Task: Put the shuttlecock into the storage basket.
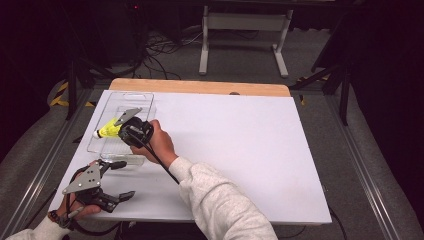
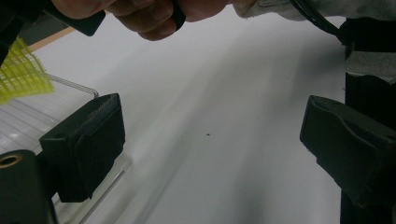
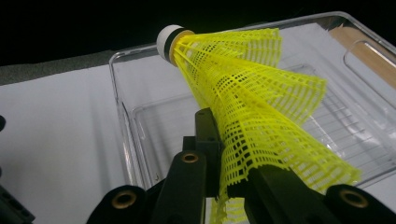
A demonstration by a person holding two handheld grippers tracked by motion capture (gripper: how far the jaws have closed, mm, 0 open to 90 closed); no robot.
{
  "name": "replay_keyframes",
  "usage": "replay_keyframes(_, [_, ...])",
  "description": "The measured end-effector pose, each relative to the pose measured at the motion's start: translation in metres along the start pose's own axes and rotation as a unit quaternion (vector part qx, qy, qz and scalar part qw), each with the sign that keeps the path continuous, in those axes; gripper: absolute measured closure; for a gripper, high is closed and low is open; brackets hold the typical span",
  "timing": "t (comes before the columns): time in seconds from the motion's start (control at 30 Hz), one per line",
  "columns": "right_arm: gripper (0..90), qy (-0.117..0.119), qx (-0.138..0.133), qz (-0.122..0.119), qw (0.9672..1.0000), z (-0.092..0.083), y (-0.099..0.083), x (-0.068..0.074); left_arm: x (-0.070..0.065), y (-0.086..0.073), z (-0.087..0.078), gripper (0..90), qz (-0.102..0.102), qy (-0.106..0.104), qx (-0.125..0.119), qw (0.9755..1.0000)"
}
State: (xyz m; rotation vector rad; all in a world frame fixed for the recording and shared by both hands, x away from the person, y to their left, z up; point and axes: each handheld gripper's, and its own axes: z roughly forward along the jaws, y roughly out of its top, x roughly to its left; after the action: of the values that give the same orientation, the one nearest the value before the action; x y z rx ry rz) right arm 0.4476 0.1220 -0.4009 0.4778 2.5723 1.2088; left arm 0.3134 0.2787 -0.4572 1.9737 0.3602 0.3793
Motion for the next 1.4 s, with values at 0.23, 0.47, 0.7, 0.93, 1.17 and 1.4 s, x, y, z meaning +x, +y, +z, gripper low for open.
replay_keyframes(0.23, [88.1, -0.001, 0.017, 0.0, 0.9999, 0.009, -0.004, -0.001, 0.0, 0.0, 0.0, 7.6, 0.003, -0.003, 0.002, 1.0])
replay_keyframes(0.47, [88.0, 0.003, 0.032, 0.001, 0.9995, 0.017, -0.01, -0.002, 0.0, 0.0, 0.001, 7.7, 0.007, -0.007, 0.004, 0.9999])
replay_keyframes(0.7, [87.7, 0.011, 0.046, -0.002, 0.9989, 0.021, -0.013, -0.002, -0.001, -0.001, 0.001, 7.7, 0.006, -0.009, 0.007, 0.9999])
replay_keyframes(0.93, [86.9, 0.02, 0.064, -0.008, 0.9978, 0.026, -0.015, -0.001, 0.0, -0.001, 0.001, 7.7, 0.005, -0.008, 0.007, 0.9999])
replay_keyframes(1.17, [86.1, 0.018, 0.065, -0.01, 0.9977, 0.026, -0.016, -0.001, 0.0, -0.001, 0.001, 7.7, 0.002, -0.01, 0.007, 0.9999])
replay_keyframes(1.4, [84.5, 0.022, 0.07, -0.009, 0.9973, 0.028, -0.017, -0.001, 0.0, -0.001, 0.001, 7.7, 0.002, -0.013, 0.008, 0.9999])
